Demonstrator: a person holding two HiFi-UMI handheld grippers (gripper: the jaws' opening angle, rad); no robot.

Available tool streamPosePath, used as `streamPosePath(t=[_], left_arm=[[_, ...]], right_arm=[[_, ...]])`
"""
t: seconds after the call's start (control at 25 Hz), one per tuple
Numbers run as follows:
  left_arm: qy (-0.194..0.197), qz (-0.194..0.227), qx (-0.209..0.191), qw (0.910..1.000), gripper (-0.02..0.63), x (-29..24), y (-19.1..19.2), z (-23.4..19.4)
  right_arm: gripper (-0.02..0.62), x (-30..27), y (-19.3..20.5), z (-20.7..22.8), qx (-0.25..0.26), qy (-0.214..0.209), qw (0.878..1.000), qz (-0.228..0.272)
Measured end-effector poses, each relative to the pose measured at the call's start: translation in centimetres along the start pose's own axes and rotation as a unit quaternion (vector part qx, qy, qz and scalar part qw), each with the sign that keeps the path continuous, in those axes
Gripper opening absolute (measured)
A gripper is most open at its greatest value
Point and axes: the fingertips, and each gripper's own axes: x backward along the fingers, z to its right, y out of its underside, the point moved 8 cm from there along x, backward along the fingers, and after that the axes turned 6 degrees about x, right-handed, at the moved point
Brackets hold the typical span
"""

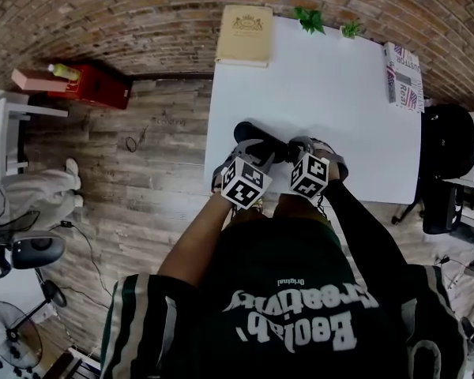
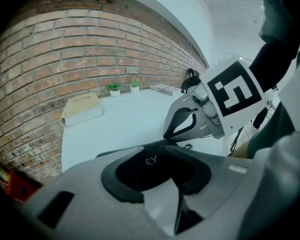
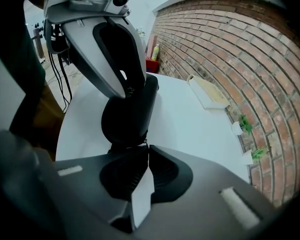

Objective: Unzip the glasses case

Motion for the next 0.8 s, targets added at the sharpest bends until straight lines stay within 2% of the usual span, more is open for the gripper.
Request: streamPosePath(t=[0.2, 0.32, 0.36, 0.44, 0.6, 0.64, 0.68, 0.72, 0.8], left_arm=[[-0.002, 0.003, 0.002, 1.0, 0.135, 0.0, 0.0, -0.1], [-0.012, 0.023, -0.004, 0.9997, 0.134, 0.1, 0.2, 0.1], [-0.016, 0.032, -0.007, 0.9993, 0.135, 0.2, 0.4, 0.3], [-0.022, 0.042, -0.006, 0.9989, 0.133, 0.4, 0.6, 0.4], [-0.04, 0.05, 0.009, 0.9979, 0.107, 1.2, 0.7, 0.0], [-0.048, 0.057, 0.013, 0.9972, 0.107, 1.7, 0.7, -0.3], [-0.056, 0.064, 0.017, 0.9963, 0.104, 2.2, 0.7, -0.6], [-0.063, 0.069, 0.021, 0.9954, 0.102, 2.7, 0.7, -0.8], [-0.072, 0.071, 0.03, 0.9944, 0.1, 3.5, 1.1, -1.3]], right_arm=[[0.023, -0.4, -0.3, 0.2, 0.008, 0.001, 1.0, -0.004], [0.031, -0.3, 0.2, 0.3, -0.026, 0.002, 1.0, -0.004], [0.052, -0.2, 0.6, 0.4, -0.053, 0.002, 0.999, -0.009], [0.136, 0.5, 1.4, 0.6, -0.117, -0.006, 0.993, -0.004], [0.248, 2.4, 2.1, 0.0, -0.226, -0.06, 0.97, 0.066], [0.298, 2.8, 1.9, -0.4, -0.247, -0.081, 0.962, 0.09], [0.375, 3.1, 1.5, -0.7, -0.263, -0.1, 0.953, 0.113], [0.425, 3.4, 0.9, -1.0, -0.272, -0.111, 0.947, 0.131], [0.44, 3.7, -0.2, -1.4, -0.265, -0.108, 0.946, 0.151]])
